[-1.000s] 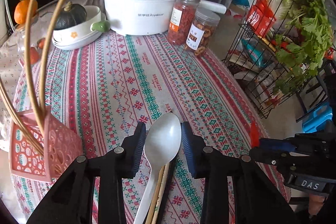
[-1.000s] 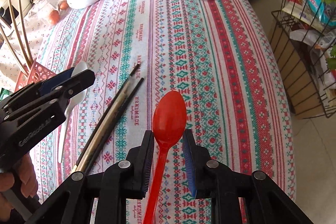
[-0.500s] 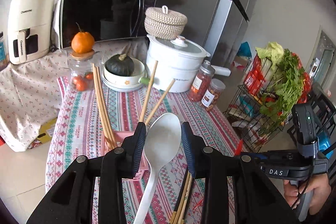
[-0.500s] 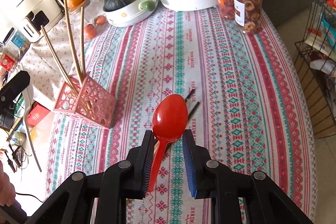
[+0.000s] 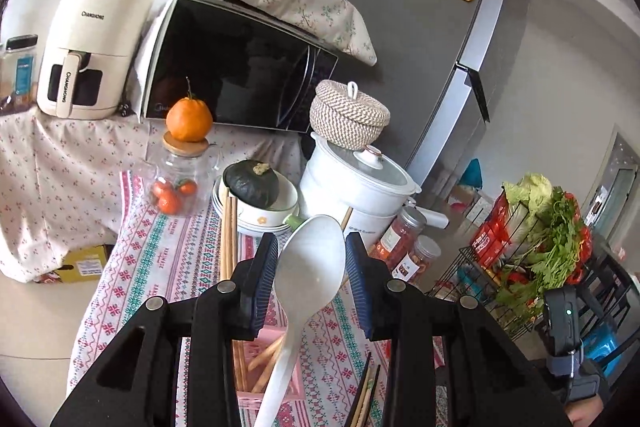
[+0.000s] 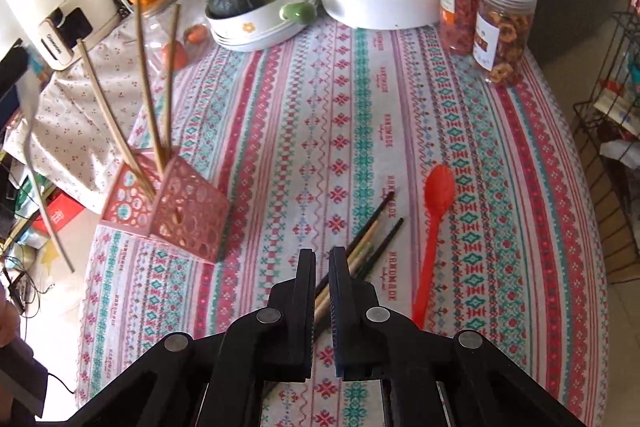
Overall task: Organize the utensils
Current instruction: 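Carry both spoons to the pink basket and drop them in, opening both tools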
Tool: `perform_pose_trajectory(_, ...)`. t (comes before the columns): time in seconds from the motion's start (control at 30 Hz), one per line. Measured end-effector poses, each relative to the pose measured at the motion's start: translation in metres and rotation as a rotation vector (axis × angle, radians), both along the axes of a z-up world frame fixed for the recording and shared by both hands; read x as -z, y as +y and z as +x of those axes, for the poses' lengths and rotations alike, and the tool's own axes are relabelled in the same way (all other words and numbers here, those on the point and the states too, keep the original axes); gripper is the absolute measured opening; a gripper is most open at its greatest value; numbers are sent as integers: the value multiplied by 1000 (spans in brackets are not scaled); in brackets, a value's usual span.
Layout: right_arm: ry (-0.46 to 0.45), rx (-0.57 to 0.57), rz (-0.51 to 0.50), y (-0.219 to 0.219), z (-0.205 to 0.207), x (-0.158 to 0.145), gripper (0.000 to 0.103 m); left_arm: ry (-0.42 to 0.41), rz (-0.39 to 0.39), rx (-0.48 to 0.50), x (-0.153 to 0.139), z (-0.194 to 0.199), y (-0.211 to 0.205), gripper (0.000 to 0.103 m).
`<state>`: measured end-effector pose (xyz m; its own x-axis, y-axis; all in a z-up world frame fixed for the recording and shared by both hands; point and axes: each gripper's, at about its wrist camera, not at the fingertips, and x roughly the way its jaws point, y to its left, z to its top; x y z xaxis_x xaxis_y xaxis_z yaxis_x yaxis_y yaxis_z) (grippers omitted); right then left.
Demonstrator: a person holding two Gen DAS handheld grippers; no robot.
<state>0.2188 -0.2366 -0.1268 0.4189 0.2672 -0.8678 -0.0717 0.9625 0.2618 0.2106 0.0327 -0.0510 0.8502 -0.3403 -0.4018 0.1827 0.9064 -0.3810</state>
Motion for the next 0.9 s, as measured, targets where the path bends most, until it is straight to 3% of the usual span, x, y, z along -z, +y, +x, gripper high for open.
perform_pose_trajectory(0.07,66,36,0,-15,12,18,40,5,12,12,1,-6,0,37)
perform_pose_trajectory(0.13,114,66,-7,-28,24,34,44,16,-6,13,3,-11,4,37)
perform_pose_trajectory(0.33,145,115,-29,-45,56,62,45,-4,15,6,2,-18,3,37)
perform_pose_trajectory(0.67,127,70,-217,-26,89,96,41,2,32,7,7,-17,1,37)
perform_pose_trajectory(0.7,92,60,-253,-22,88,95,38,3,32,5,8,-16,2,37)
perform_pose_trajectory(0.73,84,42,-271,-19,87,95,28,3,30,1,8,-16,3,37)
perform_pose_trajectory(0.9,14,57,-263,-20,75,78,28,-37,21,-10,3,-11,5,37)
